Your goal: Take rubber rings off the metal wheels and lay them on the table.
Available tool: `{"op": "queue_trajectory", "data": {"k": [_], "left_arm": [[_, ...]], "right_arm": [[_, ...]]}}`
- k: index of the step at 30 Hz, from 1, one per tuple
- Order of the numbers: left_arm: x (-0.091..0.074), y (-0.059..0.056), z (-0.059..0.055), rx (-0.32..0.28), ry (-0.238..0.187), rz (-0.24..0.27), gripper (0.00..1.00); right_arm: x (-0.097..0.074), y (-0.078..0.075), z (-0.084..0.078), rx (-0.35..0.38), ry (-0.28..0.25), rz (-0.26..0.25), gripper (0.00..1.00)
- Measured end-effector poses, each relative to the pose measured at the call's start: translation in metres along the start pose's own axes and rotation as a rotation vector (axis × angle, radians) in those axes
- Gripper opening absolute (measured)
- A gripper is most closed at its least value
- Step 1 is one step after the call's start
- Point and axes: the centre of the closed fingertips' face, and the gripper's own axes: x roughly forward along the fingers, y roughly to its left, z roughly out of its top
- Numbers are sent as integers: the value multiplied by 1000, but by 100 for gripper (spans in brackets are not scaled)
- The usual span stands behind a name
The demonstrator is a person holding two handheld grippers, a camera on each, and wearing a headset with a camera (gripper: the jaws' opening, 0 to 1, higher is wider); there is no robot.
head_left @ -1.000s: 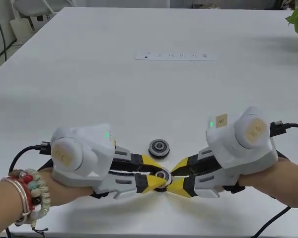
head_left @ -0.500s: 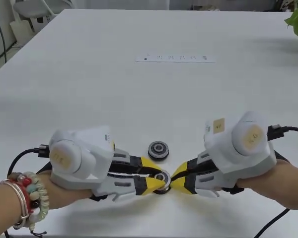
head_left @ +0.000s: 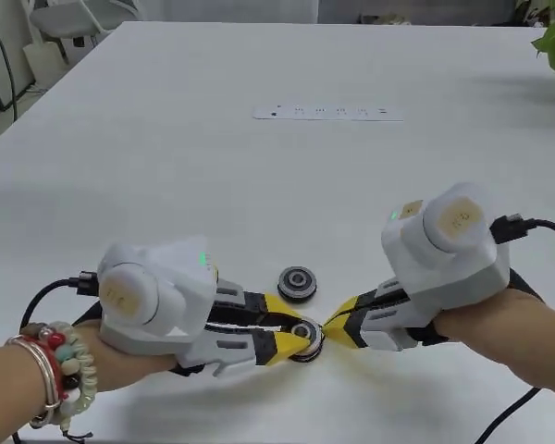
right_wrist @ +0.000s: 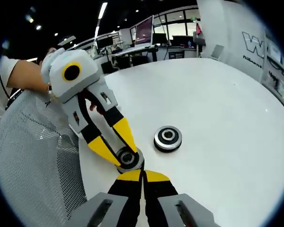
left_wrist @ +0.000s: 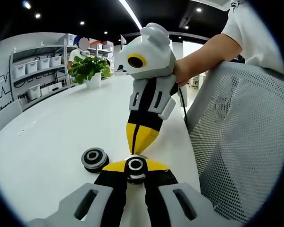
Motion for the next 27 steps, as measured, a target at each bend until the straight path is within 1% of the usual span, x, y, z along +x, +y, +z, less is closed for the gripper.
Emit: {"op": "queue_trajectory", "data": {"k": [2, 5, 8, 9, 11, 13, 17, 19, 27], "left_arm": [[0, 0, 0, 2, 0, 0, 8], [0, 0, 0, 6, 0, 1, 8], [0, 0, 1, 13, 1, 3, 8], [0, 0, 1, 16, 2, 2, 8], [0, 0, 1, 15, 3, 1, 8], [0, 0, 1, 14, 4, 0, 8], [1, 0, 1, 25, 14, -4, 8], [1, 0, 1, 20, 15, -6, 8], [1, -1, 1, 35, 13, -17, 8]], "right_arm": [[-3, 0, 2, 80, -16, 15, 0], [-5, -1, 1, 148, -29, 33, 0], [-5, -1, 1, 177, -39, 48, 0], [-7, 3, 3, 210, -47, 63, 0], [-7, 6, 3, 253, -50, 82, 0], [-7, 8, 4, 284, -58, 93, 0], [-7, 10, 5, 263, -64, 101, 0], [-7, 10, 6, 265, -68, 107, 0], [-8, 14, 8, 270, -77, 120, 0]]}}
